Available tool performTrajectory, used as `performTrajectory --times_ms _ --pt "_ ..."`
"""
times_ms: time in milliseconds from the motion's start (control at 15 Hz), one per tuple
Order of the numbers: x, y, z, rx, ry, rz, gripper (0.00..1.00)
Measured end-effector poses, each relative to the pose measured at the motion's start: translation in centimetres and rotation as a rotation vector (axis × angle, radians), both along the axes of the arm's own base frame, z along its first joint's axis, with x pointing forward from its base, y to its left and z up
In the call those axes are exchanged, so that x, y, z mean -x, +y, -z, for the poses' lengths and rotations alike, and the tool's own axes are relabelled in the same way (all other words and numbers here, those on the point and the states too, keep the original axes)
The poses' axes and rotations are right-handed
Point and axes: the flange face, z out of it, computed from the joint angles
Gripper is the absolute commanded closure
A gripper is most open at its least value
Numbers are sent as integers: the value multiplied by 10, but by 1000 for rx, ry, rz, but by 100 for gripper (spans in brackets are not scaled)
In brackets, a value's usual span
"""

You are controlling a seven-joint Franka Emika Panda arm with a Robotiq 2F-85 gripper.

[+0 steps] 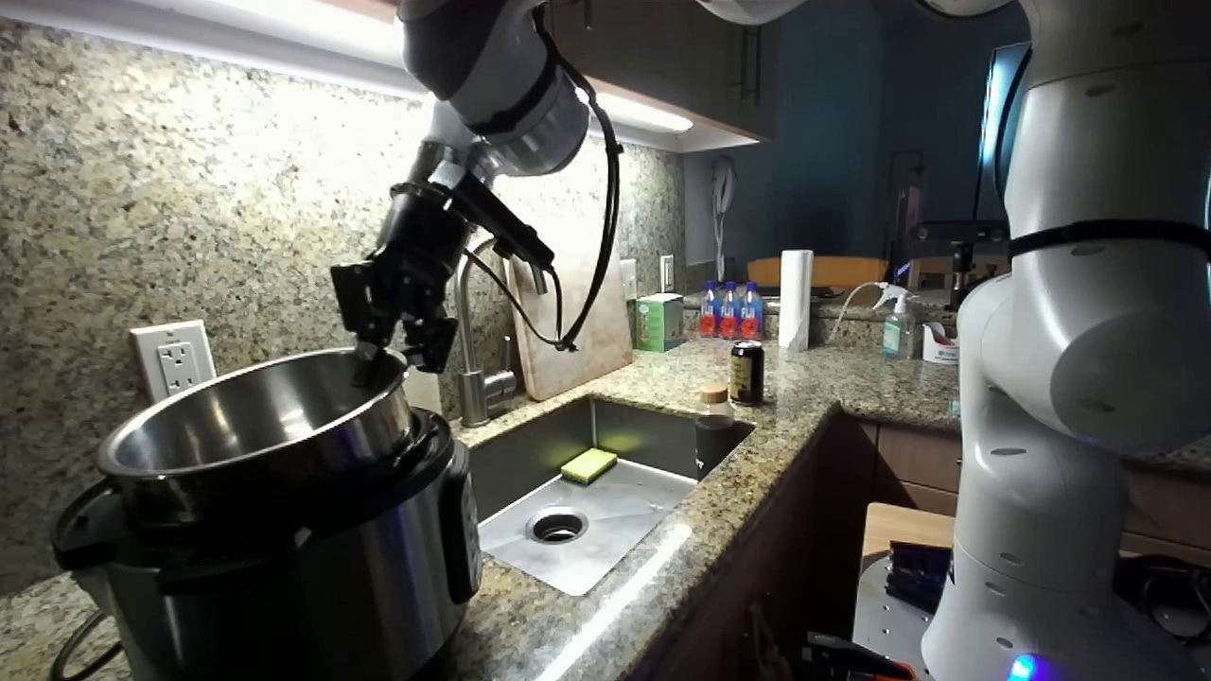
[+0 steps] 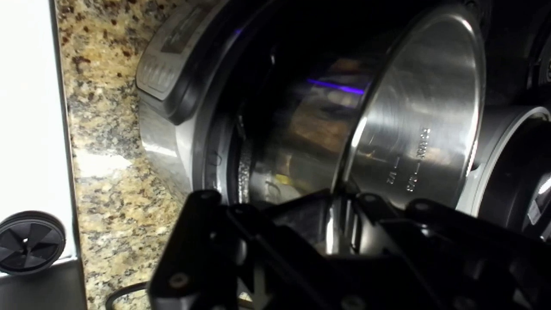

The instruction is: Remove the metal bowl from the cooker and put it in the sink

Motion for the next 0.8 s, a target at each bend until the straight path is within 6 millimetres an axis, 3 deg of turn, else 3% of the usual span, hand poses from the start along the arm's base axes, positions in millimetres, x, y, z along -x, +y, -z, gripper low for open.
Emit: performTrajectory --times_ms 333,800 --pt "10 9 -23 26 -51 -35 94" --pt "31 32 -70 26 -140 -76 94"
